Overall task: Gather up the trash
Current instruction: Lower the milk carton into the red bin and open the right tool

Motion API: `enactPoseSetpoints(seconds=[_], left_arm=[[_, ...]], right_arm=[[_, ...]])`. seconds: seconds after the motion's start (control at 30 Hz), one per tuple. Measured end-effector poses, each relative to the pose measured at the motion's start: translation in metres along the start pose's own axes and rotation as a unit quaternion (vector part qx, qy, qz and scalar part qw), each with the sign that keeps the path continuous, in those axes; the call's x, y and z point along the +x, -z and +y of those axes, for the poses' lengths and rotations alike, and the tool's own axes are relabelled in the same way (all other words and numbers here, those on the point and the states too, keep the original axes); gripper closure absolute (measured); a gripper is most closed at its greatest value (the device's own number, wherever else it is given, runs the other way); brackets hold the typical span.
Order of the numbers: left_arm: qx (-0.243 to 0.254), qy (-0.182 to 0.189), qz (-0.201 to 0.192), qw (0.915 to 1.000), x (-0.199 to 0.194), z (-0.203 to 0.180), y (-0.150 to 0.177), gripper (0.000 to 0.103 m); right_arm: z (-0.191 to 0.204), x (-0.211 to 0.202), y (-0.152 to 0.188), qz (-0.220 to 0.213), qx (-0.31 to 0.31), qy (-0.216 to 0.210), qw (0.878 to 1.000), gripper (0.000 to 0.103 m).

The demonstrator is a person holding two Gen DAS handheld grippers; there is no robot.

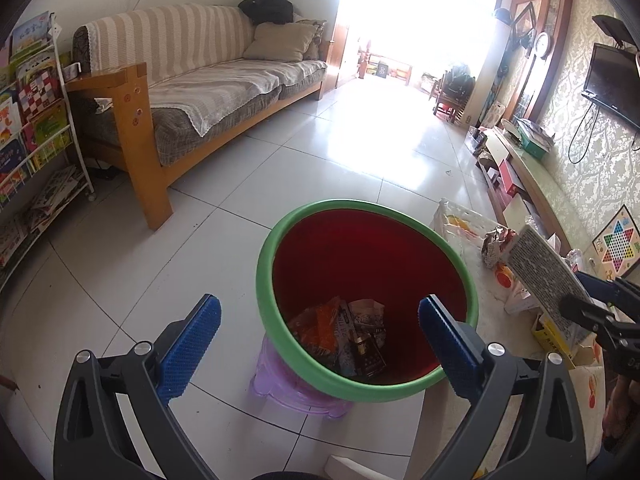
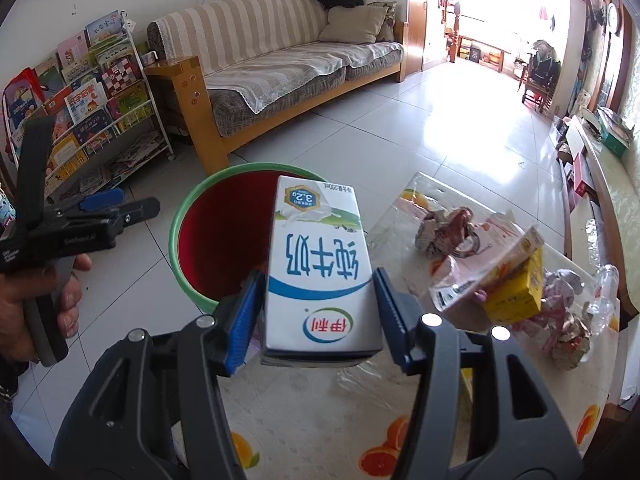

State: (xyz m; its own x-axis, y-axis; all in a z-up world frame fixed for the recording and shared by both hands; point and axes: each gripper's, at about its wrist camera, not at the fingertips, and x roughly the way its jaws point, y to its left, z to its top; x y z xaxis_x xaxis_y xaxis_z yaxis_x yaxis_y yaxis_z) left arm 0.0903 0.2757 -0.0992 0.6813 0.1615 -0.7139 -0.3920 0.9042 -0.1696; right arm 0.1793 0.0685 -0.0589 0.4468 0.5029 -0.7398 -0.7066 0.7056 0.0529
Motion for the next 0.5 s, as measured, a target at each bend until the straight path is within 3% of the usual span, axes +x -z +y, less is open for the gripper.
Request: enactPoseSetpoints(seconds=[0.5], left_arm=[[-0.052,-0.035,0.021,0.9978,-0.011,0.063,0.035,0.008]], right_arm=[[0.052,0.075,-0.043,0.030,-0.053,-0.014,0.998,0.049]])
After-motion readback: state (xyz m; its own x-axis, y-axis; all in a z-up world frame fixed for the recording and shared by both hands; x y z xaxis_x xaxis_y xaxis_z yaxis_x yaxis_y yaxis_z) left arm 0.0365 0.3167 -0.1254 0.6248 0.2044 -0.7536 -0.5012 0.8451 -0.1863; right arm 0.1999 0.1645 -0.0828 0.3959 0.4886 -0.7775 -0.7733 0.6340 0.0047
